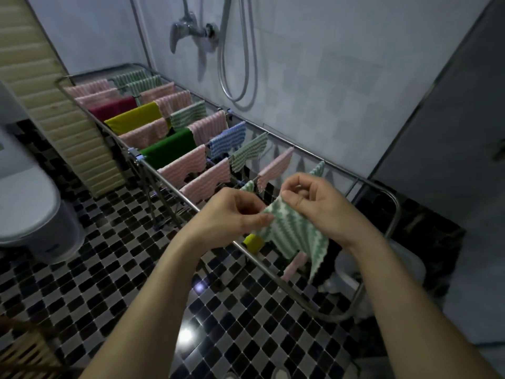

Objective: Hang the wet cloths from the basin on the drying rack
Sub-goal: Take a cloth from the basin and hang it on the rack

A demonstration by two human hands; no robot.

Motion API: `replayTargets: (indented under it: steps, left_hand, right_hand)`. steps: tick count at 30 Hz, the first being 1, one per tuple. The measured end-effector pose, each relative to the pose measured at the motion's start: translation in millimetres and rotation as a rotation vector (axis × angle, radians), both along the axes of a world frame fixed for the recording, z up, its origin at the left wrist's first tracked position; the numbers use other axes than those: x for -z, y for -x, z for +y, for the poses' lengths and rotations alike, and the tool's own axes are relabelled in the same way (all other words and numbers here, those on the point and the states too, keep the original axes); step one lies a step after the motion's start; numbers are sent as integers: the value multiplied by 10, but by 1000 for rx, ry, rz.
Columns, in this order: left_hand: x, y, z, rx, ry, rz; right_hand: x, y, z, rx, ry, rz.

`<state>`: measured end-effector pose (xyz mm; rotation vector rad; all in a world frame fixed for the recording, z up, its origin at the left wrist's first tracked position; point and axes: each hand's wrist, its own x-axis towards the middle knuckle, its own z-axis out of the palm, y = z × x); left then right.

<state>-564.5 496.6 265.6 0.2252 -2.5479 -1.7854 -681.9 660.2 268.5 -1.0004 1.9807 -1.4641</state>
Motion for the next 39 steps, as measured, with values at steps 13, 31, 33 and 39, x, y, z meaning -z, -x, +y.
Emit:
replayTargets:
  steps: [13, 31, 33, 39]
  left_hand:
    - [127, 668, 445, -90, 34, 202]
    - [1028, 2120, 1533, -253, -136, -134]
    - [1165, 2219, 1510, -399, -195, -156]
    - [1327, 2426, 1341, -696, -279, -182]
  right_hand:
    - [-146, 630, 712, 126, -24, -138]
    - [749, 2556, 1362, 301, -270, 43]
    - [917, 2684, 1273, 338, -322, 136]
    - [1225, 2922, 921, 318, -344, 279]
